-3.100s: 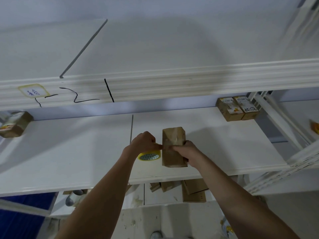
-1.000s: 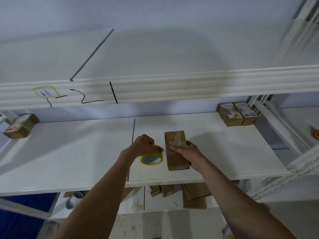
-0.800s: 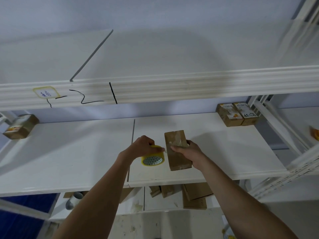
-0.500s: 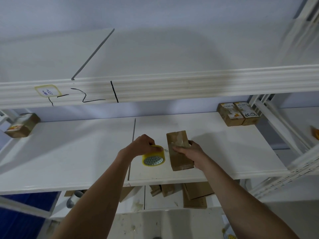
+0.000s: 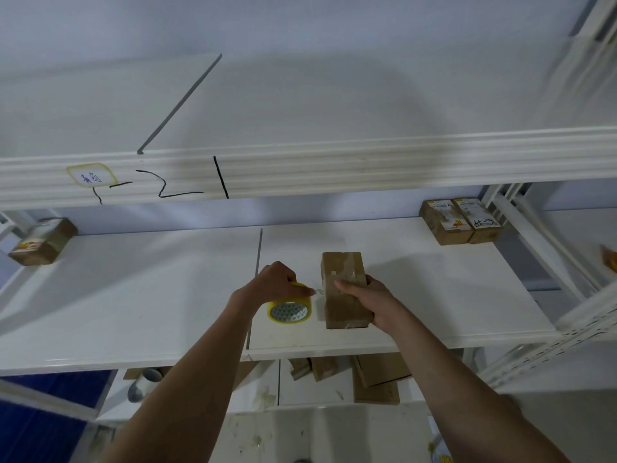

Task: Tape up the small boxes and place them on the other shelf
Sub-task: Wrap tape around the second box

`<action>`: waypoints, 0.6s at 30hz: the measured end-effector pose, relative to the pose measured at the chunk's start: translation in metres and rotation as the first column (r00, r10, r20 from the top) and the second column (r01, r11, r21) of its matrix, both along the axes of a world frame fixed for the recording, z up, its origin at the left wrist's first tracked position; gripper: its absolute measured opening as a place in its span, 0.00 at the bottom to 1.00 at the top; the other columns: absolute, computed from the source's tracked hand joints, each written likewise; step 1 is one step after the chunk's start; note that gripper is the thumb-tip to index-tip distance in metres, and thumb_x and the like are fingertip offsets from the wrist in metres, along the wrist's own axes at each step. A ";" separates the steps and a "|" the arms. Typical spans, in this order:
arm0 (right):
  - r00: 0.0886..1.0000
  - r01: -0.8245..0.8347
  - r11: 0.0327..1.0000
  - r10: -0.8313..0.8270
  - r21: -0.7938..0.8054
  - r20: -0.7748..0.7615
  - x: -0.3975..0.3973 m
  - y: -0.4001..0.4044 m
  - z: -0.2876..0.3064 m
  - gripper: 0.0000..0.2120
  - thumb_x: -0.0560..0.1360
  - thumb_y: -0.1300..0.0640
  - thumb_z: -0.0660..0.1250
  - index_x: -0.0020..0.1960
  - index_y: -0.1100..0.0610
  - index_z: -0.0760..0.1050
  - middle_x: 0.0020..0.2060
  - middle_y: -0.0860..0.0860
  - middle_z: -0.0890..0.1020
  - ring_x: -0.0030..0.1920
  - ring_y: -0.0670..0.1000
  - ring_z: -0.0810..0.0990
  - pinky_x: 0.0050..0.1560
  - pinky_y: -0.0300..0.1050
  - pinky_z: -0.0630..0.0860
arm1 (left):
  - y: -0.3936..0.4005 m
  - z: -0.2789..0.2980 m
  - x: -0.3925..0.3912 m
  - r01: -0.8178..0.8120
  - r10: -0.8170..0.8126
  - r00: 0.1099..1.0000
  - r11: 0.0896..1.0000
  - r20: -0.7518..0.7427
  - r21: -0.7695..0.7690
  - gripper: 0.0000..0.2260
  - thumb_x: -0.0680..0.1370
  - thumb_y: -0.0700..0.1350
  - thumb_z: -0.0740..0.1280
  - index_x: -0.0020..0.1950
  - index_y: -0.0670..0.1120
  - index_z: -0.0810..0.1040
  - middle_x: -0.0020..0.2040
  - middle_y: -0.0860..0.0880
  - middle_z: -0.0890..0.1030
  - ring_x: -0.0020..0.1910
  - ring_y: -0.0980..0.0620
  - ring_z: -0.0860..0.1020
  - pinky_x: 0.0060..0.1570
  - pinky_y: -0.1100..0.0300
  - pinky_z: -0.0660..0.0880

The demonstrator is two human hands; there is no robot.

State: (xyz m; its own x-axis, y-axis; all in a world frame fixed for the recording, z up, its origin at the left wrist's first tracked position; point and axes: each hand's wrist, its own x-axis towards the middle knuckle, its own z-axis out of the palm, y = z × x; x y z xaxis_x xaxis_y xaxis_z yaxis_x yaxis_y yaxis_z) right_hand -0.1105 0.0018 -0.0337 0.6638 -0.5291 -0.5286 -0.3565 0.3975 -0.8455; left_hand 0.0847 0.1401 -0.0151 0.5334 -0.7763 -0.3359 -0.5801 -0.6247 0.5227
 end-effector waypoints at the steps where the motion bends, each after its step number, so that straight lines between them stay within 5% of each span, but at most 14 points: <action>1: 1.000 -0.007 1.000 0.007 0.022 0.015 0.000 0.001 0.000 0.27 0.67 0.51 0.81 0.63 0.55 0.78 0.51 0.53 0.87 0.52 0.55 0.86 0.55 0.56 0.82 | -0.001 0.001 -0.002 0.000 0.000 1.000 1.000 0.000 -0.003 0.19 0.69 0.64 0.75 0.37 0.48 0.79 0.39 0.49 0.80 0.42 0.50 0.82 0.37 0.62 0.77; 8: 0.997 -0.040 0.992 0.032 0.119 0.068 -0.004 0.002 0.002 0.30 0.67 0.46 0.78 0.65 0.57 0.77 0.54 0.55 0.86 0.56 0.57 0.84 0.58 0.56 0.81 | -0.009 0.003 -0.011 0.002 -0.004 0.999 0.998 -0.043 -0.056 0.15 0.70 0.59 0.76 0.32 0.52 0.78 0.35 0.52 0.78 0.37 0.53 0.79 0.33 0.64 0.72; 13: 0.995 0.007 0.999 -0.003 0.043 -0.100 0.003 0.002 0.005 0.39 0.69 0.23 0.57 0.60 0.55 0.79 0.52 0.56 0.86 0.53 0.57 0.85 0.56 0.55 0.82 | -0.010 0.000 -0.011 -0.024 0.017 0.996 0.996 -0.084 -0.080 0.16 0.70 0.58 0.77 0.36 0.47 0.81 0.35 0.50 0.80 0.36 0.53 0.79 0.34 0.63 0.74; 18: 0.988 0.067 0.997 -0.060 0.042 -0.139 0.016 0.000 0.009 0.41 0.71 0.24 0.54 0.64 0.56 0.77 0.54 0.56 0.85 0.53 0.57 0.85 0.57 0.57 0.81 | -0.013 0.004 -0.004 -0.056 0.048 0.996 0.994 -0.078 -0.098 0.17 0.71 0.58 0.76 0.38 0.44 0.83 0.37 0.48 0.81 0.36 0.53 0.79 0.35 0.62 0.75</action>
